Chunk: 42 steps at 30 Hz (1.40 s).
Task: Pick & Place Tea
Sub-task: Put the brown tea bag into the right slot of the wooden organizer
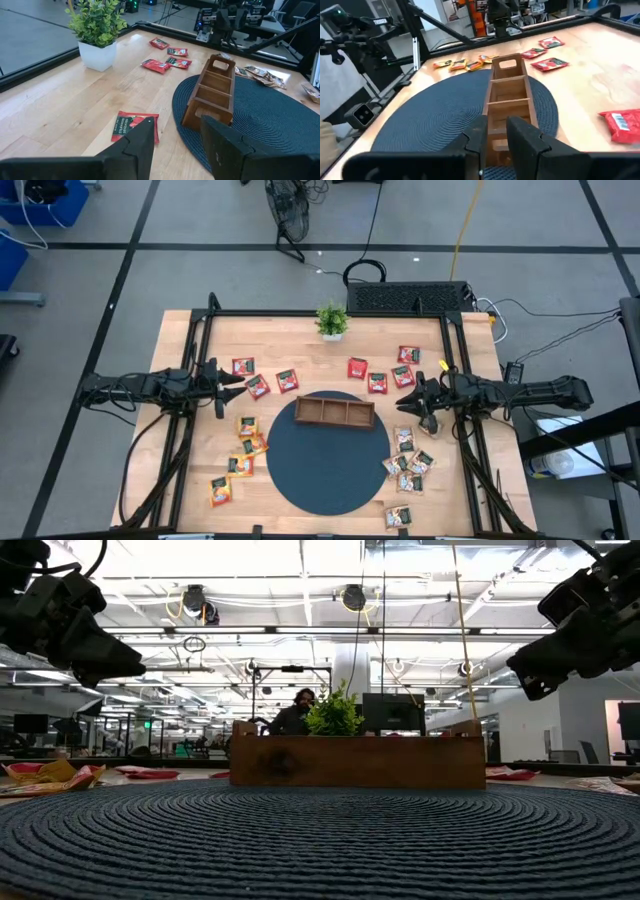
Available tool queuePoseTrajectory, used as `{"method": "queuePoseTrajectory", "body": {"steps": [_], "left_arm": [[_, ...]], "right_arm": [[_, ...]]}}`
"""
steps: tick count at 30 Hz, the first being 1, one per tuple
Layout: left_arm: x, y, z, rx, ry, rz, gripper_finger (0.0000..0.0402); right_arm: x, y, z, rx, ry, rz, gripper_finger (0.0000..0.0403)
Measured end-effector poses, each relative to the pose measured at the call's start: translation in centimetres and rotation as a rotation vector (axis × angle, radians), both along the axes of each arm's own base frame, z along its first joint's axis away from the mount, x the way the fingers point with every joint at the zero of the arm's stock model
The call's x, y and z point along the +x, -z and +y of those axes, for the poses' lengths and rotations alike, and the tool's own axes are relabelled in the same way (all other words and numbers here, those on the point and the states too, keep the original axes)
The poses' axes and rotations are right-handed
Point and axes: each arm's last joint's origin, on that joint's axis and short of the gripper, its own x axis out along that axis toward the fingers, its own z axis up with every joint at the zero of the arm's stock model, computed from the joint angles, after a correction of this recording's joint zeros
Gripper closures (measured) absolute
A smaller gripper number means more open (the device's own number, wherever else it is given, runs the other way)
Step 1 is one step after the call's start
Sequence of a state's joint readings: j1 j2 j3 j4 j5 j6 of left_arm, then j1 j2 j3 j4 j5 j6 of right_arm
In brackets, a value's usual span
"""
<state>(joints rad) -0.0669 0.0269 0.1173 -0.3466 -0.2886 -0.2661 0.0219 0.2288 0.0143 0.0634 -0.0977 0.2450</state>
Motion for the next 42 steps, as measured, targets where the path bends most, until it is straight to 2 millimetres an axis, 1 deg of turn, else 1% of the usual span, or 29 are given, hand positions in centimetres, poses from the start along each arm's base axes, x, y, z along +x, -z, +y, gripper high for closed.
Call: {"method": "queuePoseTrajectory", "body": {"steps": [3, 5, 7, 8, 10, 12, 14, 17, 19, 21, 23, 25, 27, 29, 31, 37, 42], "left_arm": [[0.0, 0.0, 0.0, 0.0, 0.0, 0.0, 0.024], [0.0, 0.0, 0.0, 0.0, 0.0, 0.0, 0.024], [0.0, 0.0, 0.0, 0.0, 0.0, 0.0, 0.024], [0.0, 0.0, 0.0, 0.0, 0.0, 0.0, 0.024], [0.0, 0.0, 0.0, 0.0, 0.0, 0.0, 0.024], [0.0, 0.0, 0.0, 0.0, 0.0, -0.001, 0.024], [0.0, 0.0, 0.0, 0.0, 0.0, -0.004, 0.024], [0.0, -0.1, 0.0, 0.0, 0.0, -0.007, 0.024], [0.0, -0.1, 0.0, -0.001, 0.0, -0.008, 0.024], [0.0, -0.1, 0.0, -0.001, 0.0, -0.008, 0.024], [0.0, -0.1, 0.0, -0.001, 0.0, -0.008, 0.024], [0.0, -0.1, 0.0, -0.001, 0.0, -0.008, 0.024], [0.0, -0.1, 0.0, -0.001, 0.0, -0.008, 0.024], [0.0, -0.1, 0.0, -0.001, 0.0, -0.008, 0.024], [0.0, -0.1, 0.0, -0.001, 0.0, -0.008, 0.024], [0.0, -0.1, 0.0, -0.001, 0.0, -0.008, 0.024], [0.0, -0.1, 0.0, -0.001, 0.0, -0.007, 0.024]], "right_arm": [[0.2, -1.0, -0.1, -0.003, 0.044, -0.105, 0.0342], [0.3, -1.4, 0.0, -0.009, 0.036, -0.125, 0.0338], [0.5, -0.8, 0.3, -0.013, 0.005, -0.032, 0.0327], [0.7, -1.2, 0.5, -0.016, -0.012, 0.007, 0.0317], [1.3, -2.7, 1.1, -0.022, -0.037, 0.035, 0.0293], [2.3, -3.3, 1.6, -0.044, -0.033, 0.109, 0.0263], [3.1, -2.9, 2.2, -0.087, -0.023, 0.259, 0.0233], [4.5, -3.6, 3.1, -0.072, -0.005, 0.504, 0.0199], [4.8, -3.3, 3.5, -0.04, 0.052, 0.762, 0.0187], [4.6, -2.5, 3.6, -0.004, 0.158, 1.029, 0.0184], [3.8, -1.7, 3.7, 0.021, 0.278, 1.247, 0.0186], [3.1, -0.8, 3.9, 0.04, 0.356, 1.407, 0.019], [2.4, 0.0, 4.0, 0.02, 0.421, 1.522, 0.0194], [2.0, 0.5, 4.0, -0.003, 0.454, 1.558, 0.0196], [1.9, 1.0, 4.0, 0.003, 0.463, 1.558, 0.0196], [2.3, 1.7, 4.2, 0.043, 0.434, 1.487, 0.0187], [1.7, 3.1, 4.0, 0.059, 0.434, 1.465, 0.0188]]}}
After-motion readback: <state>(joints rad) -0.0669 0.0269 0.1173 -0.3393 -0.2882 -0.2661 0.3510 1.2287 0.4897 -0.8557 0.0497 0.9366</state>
